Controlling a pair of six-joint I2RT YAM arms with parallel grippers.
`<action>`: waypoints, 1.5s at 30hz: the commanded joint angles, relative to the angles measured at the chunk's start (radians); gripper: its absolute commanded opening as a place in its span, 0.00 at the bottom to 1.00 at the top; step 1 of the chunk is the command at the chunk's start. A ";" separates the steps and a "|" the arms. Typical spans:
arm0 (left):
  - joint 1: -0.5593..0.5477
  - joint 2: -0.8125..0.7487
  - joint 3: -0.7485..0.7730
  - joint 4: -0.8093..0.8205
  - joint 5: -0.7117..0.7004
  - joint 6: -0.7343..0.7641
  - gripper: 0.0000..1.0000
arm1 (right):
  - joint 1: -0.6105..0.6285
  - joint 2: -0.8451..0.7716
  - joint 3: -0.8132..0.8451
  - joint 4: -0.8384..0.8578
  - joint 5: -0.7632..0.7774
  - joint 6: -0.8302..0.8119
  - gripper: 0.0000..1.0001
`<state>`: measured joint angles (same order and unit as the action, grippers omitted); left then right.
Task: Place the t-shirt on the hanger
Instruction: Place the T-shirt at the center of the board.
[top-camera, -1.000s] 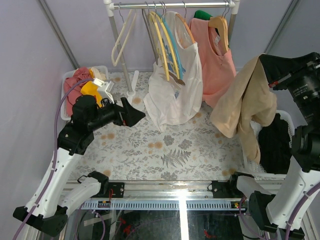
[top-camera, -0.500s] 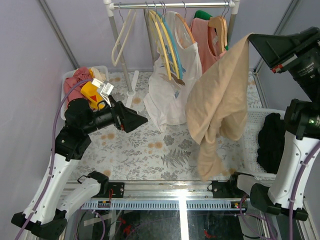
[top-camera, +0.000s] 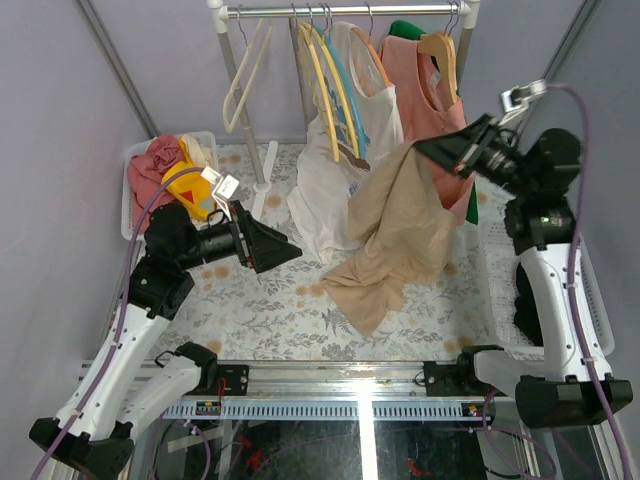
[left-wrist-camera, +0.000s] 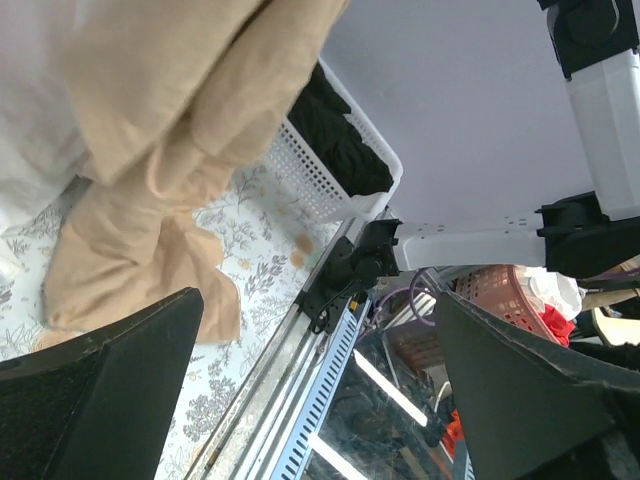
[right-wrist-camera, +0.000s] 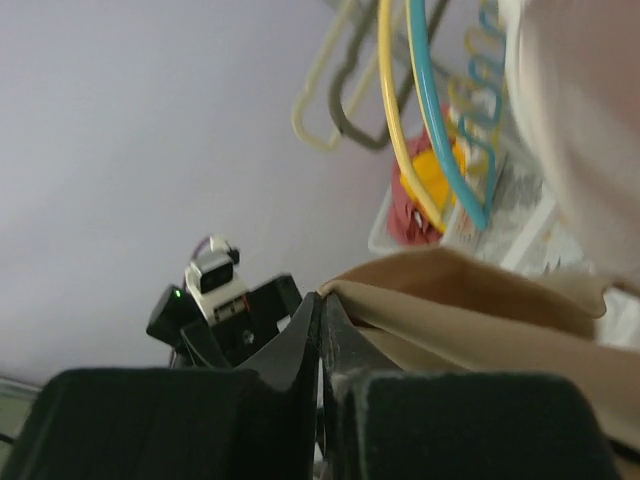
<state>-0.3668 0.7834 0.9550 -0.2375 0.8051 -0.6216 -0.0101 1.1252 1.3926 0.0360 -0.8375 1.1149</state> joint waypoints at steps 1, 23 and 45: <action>-0.004 0.011 -0.046 0.050 0.006 0.005 1.00 | 0.192 -0.062 -0.094 -0.087 0.117 -0.160 0.00; -0.021 -0.030 -0.184 -0.119 -0.131 0.132 1.00 | 0.772 0.141 0.044 -0.229 0.484 -0.401 0.00; -0.042 0.003 -0.195 -0.025 -0.162 0.074 0.97 | 0.857 0.282 0.261 -0.316 0.545 -0.496 0.00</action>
<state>-0.3889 0.7750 0.7734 -0.3405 0.6701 -0.5278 0.8391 1.4471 1.6634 -0.3180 -0.3248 0.6449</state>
